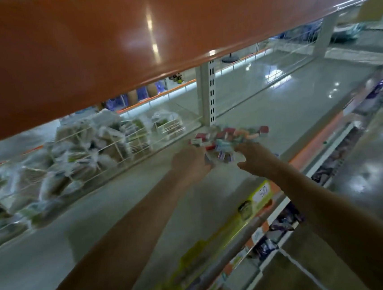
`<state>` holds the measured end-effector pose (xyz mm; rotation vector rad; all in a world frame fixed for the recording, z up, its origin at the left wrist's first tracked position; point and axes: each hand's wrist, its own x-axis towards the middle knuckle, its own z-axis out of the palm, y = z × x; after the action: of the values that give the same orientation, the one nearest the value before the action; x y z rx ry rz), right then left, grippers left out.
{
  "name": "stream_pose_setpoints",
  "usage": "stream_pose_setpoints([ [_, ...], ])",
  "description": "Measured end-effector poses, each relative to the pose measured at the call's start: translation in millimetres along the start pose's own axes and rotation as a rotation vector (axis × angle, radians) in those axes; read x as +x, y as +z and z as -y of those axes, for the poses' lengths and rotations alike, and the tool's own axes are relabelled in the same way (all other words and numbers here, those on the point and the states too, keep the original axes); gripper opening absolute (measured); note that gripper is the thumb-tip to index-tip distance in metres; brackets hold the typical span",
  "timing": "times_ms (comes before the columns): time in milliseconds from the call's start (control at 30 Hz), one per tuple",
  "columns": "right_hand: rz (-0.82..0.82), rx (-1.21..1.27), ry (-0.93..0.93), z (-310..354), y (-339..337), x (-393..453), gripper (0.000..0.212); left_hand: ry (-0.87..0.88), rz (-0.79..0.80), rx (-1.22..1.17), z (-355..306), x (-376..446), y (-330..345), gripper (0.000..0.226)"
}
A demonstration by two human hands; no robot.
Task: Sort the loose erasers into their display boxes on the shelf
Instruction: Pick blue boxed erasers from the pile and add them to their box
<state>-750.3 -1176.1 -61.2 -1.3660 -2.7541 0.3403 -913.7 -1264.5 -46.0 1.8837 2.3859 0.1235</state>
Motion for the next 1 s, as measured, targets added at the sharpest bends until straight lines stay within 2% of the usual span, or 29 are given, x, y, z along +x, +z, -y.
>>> stream_pose_setpoints([
  [100,-0.036,0.019,0.053,-28.3,3.7,17.1,0.047,-0.083,0.036,0.018,0.4,21.8,10.4,0.051],
  [167,-0.063,0.06,0.049,-42.4,9.6,27.9,0.05,-0.148,0.006,0.019,7.5,34.7,18.1,0.043],
  [267,-0.123,0.062,0.031,-52.5,17.1,36.8,0.044,-0.219,-0.019,-0.014,19.3,43.8,27.7,0.05],
  [333,-0.147,0.081,0.056,-56.5,18.2,40.9,0.04,-0.234,-0.019,-0.048,23.3,47.6,32.9,0.054],
  [433,-0.151,0.091,0.057,-60.2,21.4,45.3,0.037,-0.242,-0.076,-0.105,29.7,53.5,40.9,0.044],
  [600,-0.165,0.097,0.028,-58.6,27.7,47.1,0.044,-0.25,-0.154,-0.212,32.7,53.1,47.7,0.035],
  [700,-0.225,0.091,0.017,-58.8,28.0,46.9,0.035,-0.287,-0.197,-0.281,31.5,45.9,49.8,0.031],
  [833,-0.271,0.213,-0.026,-63.3,26.8,41.4,0.026,-0.361,-0.257,-0.405,26.5,27.1,44.2,0.025],
  [1000,-0.254,0.445,-0.149,-46.9,16.5,21.3,0.026,-0.317,-0.293,-0.511,14.6,-16.1,24.8,0.026],
])
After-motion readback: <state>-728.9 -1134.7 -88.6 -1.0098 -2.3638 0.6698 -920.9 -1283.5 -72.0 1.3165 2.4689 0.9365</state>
